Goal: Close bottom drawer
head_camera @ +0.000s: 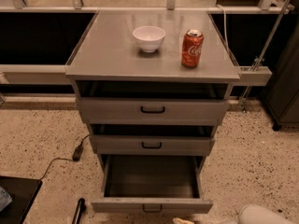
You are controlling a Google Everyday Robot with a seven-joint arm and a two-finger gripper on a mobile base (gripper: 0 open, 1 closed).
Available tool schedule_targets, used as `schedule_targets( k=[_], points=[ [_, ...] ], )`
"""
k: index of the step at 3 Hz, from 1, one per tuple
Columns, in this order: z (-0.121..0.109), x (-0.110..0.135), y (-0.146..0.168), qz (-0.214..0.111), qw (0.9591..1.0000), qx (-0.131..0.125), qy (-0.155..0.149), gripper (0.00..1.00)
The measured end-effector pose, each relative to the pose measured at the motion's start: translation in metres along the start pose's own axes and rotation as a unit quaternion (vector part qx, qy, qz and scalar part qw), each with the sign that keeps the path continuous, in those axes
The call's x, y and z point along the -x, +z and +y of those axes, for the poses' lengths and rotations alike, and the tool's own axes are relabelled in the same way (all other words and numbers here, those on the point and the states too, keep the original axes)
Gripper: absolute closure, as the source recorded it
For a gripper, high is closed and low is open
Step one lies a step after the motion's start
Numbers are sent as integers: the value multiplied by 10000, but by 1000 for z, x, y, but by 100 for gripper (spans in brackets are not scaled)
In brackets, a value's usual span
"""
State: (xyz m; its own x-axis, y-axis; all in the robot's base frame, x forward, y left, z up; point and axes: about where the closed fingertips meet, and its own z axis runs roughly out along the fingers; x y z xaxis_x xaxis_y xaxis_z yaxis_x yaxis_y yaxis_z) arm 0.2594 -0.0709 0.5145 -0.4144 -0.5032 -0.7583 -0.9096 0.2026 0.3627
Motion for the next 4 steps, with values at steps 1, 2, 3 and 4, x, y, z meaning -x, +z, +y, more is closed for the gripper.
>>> schedule_targets(
  k=[1, 2, 3, 4],
  points=[
    [-49, -55, -14, 410, 9976, -400, 390, 0],
    [-107, -97, -45, 1047, 9840, -1137, 886, 0],
    [-177, -124, -69, 1318, 9708, -1664, 1116, 0],
    [-194, -130, -55, 1188, 9736, -1559, 1172, 0]
  ],
)
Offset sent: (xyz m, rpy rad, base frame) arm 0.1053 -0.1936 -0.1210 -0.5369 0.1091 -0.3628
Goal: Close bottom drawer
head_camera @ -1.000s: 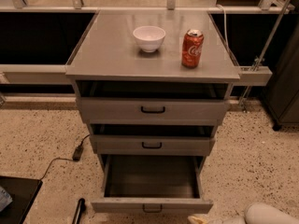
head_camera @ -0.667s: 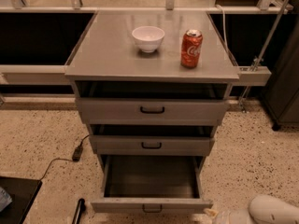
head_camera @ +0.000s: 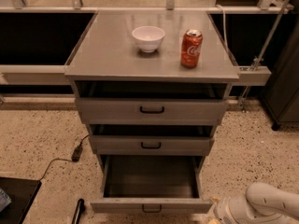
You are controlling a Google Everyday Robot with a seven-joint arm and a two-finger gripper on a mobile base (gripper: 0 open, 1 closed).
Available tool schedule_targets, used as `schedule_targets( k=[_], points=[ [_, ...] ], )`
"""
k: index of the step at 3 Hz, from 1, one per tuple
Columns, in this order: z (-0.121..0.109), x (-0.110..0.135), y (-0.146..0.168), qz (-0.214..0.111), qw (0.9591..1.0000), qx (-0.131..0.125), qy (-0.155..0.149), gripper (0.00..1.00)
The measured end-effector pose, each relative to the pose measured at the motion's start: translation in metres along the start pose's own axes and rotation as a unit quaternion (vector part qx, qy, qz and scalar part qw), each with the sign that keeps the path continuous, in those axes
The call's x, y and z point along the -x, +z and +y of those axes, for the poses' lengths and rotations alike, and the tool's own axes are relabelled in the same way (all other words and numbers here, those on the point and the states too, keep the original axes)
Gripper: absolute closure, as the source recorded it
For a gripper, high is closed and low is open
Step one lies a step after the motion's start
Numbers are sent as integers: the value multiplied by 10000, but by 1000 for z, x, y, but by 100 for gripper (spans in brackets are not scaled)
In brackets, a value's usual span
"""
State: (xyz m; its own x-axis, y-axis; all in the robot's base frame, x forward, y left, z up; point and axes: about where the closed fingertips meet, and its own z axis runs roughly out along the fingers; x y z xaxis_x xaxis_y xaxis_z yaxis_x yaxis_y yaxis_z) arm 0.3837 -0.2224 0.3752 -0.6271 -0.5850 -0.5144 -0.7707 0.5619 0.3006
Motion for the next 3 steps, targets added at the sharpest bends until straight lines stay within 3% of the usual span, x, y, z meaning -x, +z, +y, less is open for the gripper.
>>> schedule_targets(
  k=[1, 2, 3],
  points=[
    [0, 0, 0, -1, 10000, -1, 0, 0],
    [3, -10, 22, -169, 9988, 414, -194, 0],
    [4, -12, 70, -481, 9874, 1258, -826, 0]
  ],
)
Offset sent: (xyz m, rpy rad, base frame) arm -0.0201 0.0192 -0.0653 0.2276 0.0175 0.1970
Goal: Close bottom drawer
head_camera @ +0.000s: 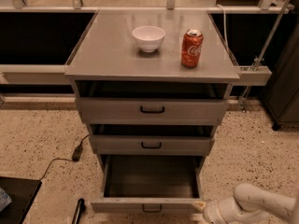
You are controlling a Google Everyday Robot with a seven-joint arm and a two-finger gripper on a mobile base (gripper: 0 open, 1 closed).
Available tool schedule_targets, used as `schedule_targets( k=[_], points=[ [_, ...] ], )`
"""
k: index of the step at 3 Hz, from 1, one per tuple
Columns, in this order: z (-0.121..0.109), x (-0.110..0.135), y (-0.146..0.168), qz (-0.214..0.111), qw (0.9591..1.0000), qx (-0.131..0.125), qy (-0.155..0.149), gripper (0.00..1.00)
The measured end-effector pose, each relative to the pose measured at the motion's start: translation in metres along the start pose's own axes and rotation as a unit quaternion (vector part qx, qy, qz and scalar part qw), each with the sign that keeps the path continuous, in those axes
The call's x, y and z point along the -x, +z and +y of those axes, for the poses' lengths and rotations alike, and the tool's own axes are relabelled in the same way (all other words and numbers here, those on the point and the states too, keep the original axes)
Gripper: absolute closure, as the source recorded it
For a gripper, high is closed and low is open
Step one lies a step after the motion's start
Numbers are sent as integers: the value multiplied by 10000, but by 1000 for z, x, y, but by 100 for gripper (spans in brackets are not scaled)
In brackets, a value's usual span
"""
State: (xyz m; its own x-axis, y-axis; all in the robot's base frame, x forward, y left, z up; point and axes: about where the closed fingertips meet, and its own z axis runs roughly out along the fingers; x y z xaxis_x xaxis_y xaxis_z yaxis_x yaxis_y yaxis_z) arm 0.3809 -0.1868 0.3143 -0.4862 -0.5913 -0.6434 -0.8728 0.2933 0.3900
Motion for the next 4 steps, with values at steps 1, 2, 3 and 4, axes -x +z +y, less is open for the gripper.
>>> schedule_targets(
  k=[1, 2, 3, 4],
  points=[
    [-11, -13, 54, -71, 9946, 983, -332, 0],
    [-38, -48, 135, 31, 9857, 1683, -112, 0],
    [-38, -48, 135, 28, 9859, 1672, -108, 0],
    [-54, -43, 142, -117, 9904, 1366, 150, 0]
  ],
)
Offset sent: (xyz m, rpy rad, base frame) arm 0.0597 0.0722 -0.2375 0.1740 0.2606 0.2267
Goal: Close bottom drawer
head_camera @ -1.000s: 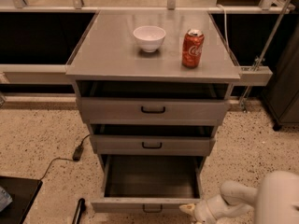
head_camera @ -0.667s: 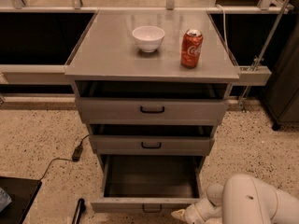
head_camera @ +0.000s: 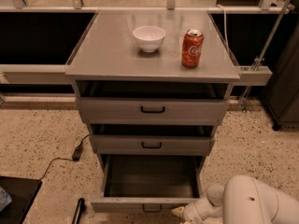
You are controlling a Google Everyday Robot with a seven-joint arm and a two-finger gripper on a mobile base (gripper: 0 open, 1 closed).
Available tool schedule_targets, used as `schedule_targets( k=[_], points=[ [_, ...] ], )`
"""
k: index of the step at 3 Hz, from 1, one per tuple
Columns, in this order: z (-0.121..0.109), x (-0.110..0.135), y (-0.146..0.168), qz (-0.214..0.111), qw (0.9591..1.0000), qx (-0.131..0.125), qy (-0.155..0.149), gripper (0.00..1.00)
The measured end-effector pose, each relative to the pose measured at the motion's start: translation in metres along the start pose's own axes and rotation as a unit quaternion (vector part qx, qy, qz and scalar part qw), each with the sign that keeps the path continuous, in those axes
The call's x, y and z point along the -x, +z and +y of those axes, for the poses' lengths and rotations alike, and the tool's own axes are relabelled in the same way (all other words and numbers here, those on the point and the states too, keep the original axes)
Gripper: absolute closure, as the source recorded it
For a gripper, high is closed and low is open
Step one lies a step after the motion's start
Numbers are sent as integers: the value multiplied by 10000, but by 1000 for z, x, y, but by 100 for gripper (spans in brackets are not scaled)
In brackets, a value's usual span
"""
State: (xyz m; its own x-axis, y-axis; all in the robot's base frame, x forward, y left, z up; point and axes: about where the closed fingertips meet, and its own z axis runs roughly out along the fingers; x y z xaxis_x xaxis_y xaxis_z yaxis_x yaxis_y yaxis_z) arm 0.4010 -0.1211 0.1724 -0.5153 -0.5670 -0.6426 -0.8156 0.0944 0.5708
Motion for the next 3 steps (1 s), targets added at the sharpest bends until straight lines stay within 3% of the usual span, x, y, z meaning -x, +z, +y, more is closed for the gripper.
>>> schedule_targets(
  k=[1, 2, 3],
  points=[
    [-28, 19, 7, -269, 9990, -264, 228, 0],
    [-46, 46, 10, -449, 9979, -417, 200, 0],
    [-74, 109, 13, -741, 9947, -703, 70, 0]
  ],
)
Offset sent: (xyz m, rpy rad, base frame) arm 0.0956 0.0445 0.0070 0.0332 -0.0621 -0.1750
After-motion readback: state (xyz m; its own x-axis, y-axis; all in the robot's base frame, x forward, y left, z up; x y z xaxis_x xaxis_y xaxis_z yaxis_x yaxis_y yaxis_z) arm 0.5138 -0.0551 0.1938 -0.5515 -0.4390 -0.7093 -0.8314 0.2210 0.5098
